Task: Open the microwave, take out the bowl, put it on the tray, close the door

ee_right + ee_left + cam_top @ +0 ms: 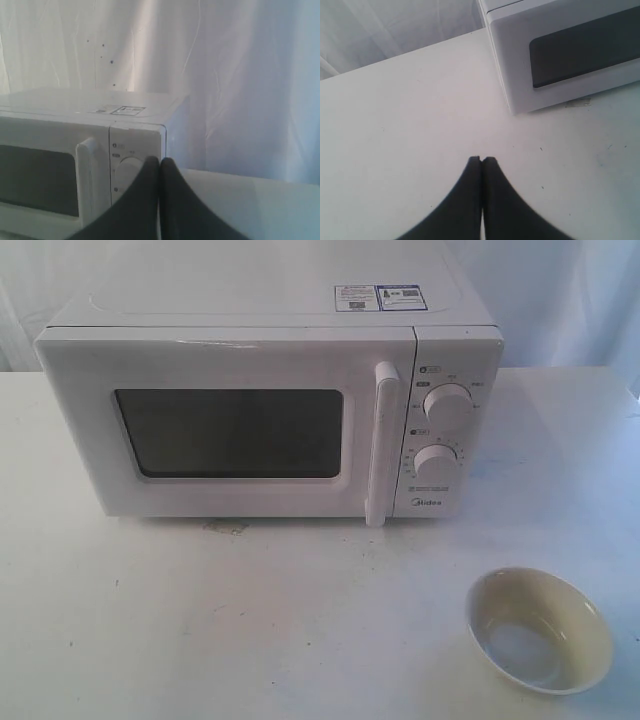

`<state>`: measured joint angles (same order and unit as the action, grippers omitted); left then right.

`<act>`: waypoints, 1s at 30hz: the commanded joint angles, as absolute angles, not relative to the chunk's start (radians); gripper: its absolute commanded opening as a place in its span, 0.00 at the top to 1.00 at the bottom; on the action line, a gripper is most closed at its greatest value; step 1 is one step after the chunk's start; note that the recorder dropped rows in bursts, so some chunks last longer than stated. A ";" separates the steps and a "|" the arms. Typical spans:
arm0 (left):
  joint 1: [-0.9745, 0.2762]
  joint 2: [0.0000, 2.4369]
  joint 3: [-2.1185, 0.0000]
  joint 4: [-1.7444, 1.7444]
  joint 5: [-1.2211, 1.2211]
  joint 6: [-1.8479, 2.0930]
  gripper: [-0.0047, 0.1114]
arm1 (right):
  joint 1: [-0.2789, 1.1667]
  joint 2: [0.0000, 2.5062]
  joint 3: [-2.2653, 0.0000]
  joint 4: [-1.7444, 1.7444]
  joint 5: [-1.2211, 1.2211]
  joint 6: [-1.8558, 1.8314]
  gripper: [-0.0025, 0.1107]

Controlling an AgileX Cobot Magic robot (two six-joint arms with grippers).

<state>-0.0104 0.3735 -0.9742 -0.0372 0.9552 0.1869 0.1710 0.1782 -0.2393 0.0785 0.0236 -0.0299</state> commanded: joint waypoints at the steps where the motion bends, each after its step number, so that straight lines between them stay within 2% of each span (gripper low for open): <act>1: -0.013 0.367 -0.978 -0.043 0.956 0.180 0.96 | 0.168 0.171 -0.195 0.074 0.039 -0.018 0.98; 11: -0.013 0.367 -0.978 -0.043 0.956 0.180 0.96 | 0.166 0.158 -0.107 0.072 0.071 -0.106 0.98; 17: -0.013 0.367 -0.978 -0.043 0.956 0.180 0.96 | 0.007 0.073 -0.043 0.074 0.075 -0.101 0.98; 30: -0.013 0.360 -0.978 -0.043 0.958 0.180 0.96 | -0.066 0.000 0.000 0.074 0.240 -0.101 0.98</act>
